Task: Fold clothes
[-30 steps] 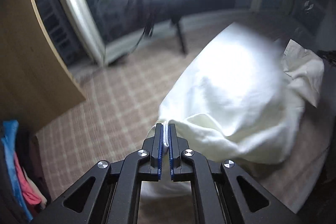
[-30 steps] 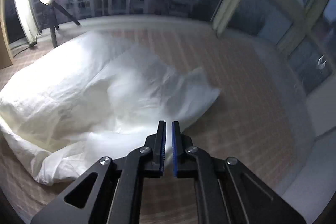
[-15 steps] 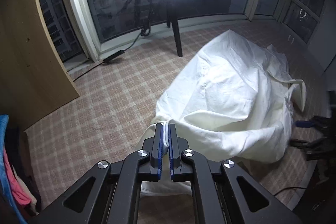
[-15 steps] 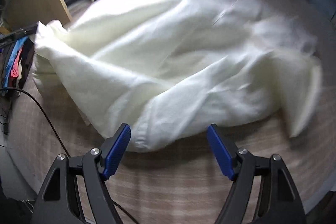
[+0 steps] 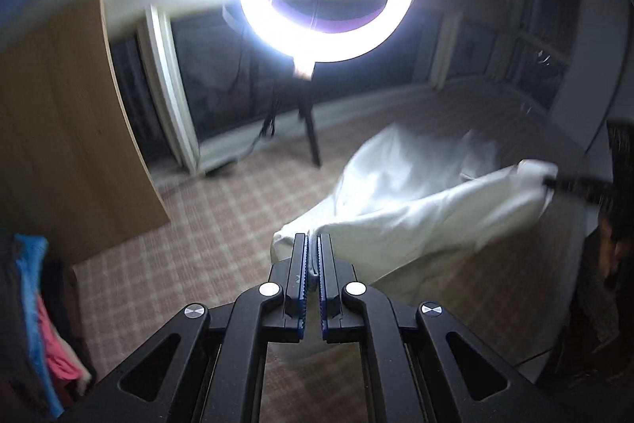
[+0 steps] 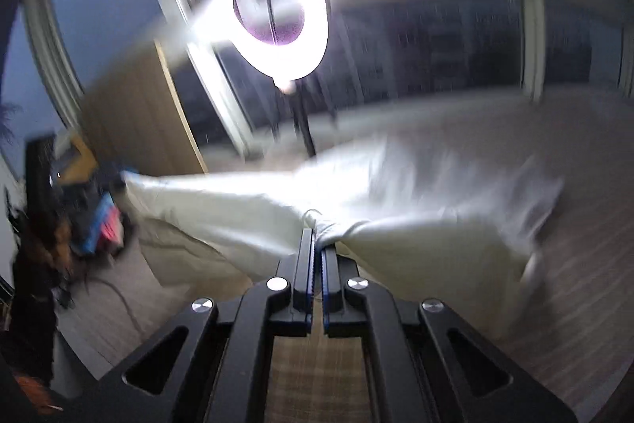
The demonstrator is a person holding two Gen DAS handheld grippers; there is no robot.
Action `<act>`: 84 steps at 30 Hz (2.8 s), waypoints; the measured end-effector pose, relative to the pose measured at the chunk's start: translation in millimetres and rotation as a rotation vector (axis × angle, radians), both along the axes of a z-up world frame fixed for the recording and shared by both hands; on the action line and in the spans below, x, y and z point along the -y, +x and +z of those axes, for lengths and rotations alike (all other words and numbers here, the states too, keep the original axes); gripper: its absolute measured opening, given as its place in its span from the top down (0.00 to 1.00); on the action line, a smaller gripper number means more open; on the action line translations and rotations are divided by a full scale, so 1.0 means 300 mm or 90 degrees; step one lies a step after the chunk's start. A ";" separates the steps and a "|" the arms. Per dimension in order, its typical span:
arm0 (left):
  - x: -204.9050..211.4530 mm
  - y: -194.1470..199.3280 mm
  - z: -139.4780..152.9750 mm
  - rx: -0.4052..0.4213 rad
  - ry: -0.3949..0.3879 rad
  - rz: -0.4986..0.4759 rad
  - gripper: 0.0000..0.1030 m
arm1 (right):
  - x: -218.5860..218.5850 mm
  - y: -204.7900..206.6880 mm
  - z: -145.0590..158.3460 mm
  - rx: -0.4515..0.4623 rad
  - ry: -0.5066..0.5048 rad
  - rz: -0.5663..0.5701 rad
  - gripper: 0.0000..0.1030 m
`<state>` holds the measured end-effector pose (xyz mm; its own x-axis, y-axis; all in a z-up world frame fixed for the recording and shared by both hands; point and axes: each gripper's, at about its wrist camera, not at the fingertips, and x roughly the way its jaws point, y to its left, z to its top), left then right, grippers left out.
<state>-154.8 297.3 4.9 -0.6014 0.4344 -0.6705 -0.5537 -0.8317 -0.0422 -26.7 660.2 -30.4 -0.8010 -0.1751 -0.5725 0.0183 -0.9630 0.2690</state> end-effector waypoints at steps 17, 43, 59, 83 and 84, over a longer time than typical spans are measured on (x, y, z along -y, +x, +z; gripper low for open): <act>-0.257 0.114 -0.032 0.034 -0.098 -0.200 0.97 | -0.118 -0.232 0.158 -0.019 0.136 0.019 0.98; -0.694 -0.161 -0.468 0.199 -0.190 -0.275 0.87 | -0.289 -0.171 -0.665 0.295 -0.133 0.088 0.35; -0.618 -0.194 -0.415 0.192 -0.137 -0.261 0.66 | -0.199 0.163 -0.035 0.051 0.089 -0.066 0.96; -0.262 -0.007 0.086 0.039 0.101 -0.212 0.69 | 0.495 0.027 1.405 -0.237 0.409 -0.033 0.97; -0.223 -0.004 0.104 0.029 0.106 -0.198 0.68 | 0.522 0.044 1.418 -0.247 0.411 -0.021 0.97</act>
<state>-156.1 364.2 36.1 -0.3943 0.6978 -0.5980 -0.7739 -0.6030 -0.1933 -13.5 503.7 395.0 -0.9653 0.1264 -0.2287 -0.0344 -0.9290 -0.3685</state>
